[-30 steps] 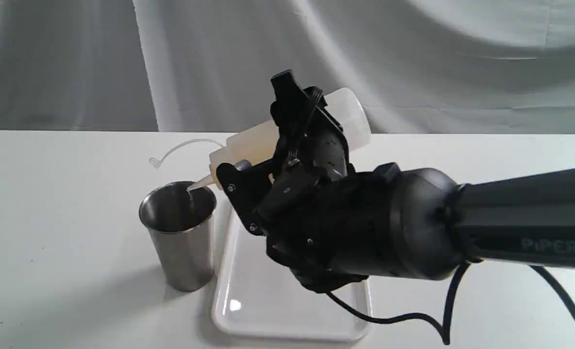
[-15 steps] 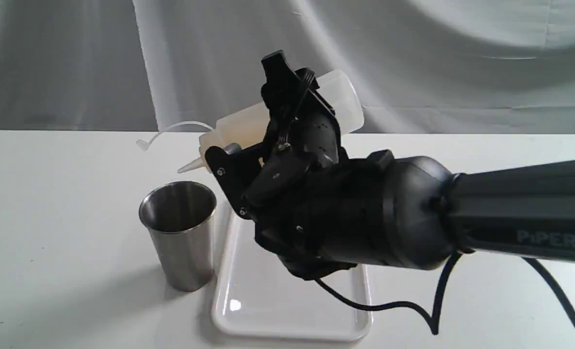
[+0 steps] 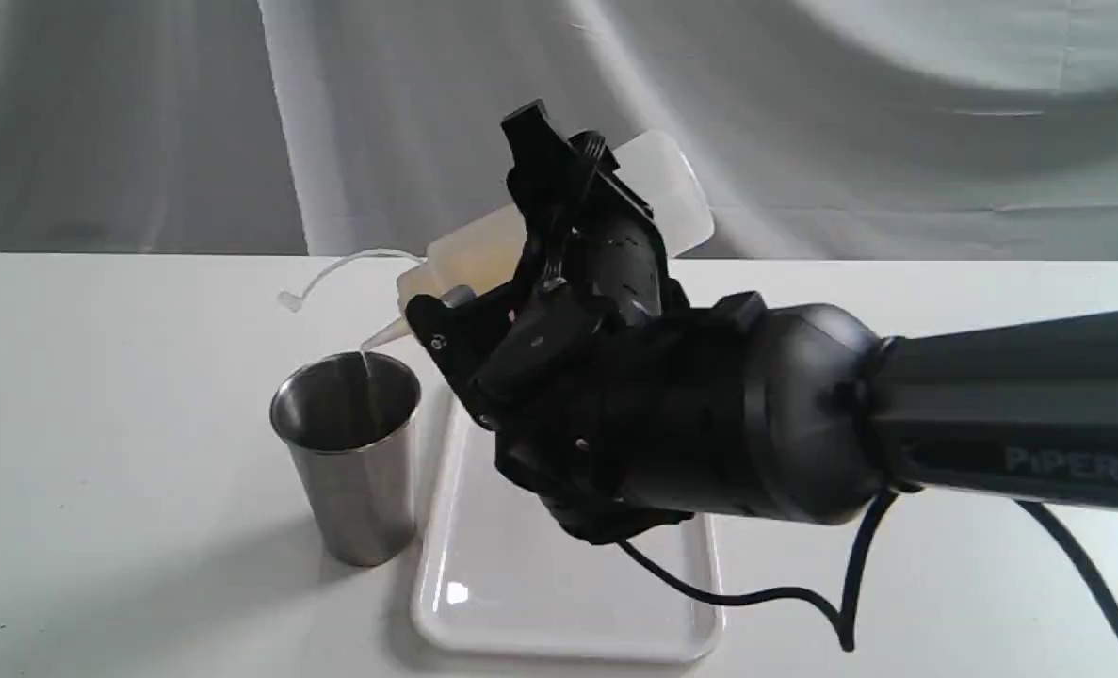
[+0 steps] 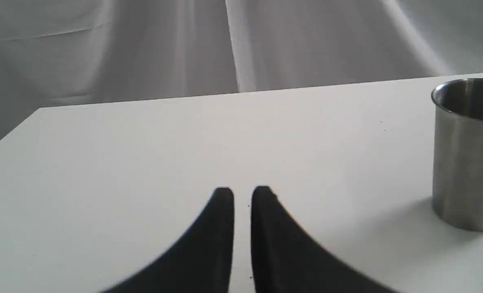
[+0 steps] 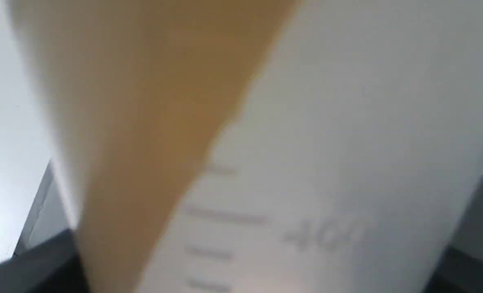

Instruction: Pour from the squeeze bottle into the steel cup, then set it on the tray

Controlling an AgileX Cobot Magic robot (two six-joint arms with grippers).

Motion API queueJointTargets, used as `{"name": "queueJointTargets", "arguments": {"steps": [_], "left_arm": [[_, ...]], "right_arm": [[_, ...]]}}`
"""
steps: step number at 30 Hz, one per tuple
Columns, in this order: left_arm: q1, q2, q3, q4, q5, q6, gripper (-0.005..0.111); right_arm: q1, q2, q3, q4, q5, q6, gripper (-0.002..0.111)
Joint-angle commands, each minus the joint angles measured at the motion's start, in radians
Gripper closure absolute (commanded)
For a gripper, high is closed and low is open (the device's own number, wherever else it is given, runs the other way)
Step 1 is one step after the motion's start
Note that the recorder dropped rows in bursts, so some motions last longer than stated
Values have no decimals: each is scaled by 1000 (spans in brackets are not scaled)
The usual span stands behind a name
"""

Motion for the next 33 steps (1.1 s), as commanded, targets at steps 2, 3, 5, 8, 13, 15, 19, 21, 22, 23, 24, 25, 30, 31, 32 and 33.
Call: {"name": "queueJointTargets", "arguments": {"steps": [2, 3, 5, 8, 13, 15, 19, 21, 22, 23, 24, 25, 30, 31, 32, 33], "left_arm": [[-2, -5, 4, 2, -7, -2, 98], [-2, -5, 4, 2, -7, -2, 98], [-2, -5, 4, 2, -7, -2, 98], [-2, -5, 4, 2, -7, -2, 98], [-2, -5, 4, 2, -7, -2, 98], [-2, -5, 4, 2, -7, -2, 98], [-2, -5, 4, 2, -7, -2, 98], [-2, -5, 4, 2, -7, -2, 98], [-2, -5, 4, 2, -7, -2, 98], [-2, -5, 4, 2, -7, -2, 98], [-2, -5, 4, 2, -7, -2, 98], [-2, -5, 4, 2, -7, -2, 98], [-2, -5, 4, 2, -7, -2, 98], [-2, -5, 4, 2, -7, -2, 98], [-2, -5, 4, 2, -7, -2, 98], [-2, -5, 4, 2, -7, -2, 98]], "right_arm": [[0, -12, -10, -27, 31, 4, 108], [0, -12, -10, -27, 31, -1, 108], [0, -12, -10, -27, 31, -9, 108], [0, -12, -10, -27, 29, -16, 108], [0, -12, -10, -27, 22, -27, 108], [0, -12, -10, -27, 22, -27, 108], [0, -12, -10, -27, 22, -27, 108], [0, -12, -10, -27, 22, -27, 108], [0, -12, -10, -27, 22, -27, 108], [0, -12, -10, -27, 22, -18, 108], [0, -12, -10, -27, 22, -3, 108], [0, -12, -10, -27, 22, 21, 108], [0, -12, -10, -27, 35, 229, 108], [0, -12, -10, -27, 35, 275, 108], [0, -12, -10, -27, 35, 309, 108], [0, -12, -10, -27, 32, 357, 108]]}}
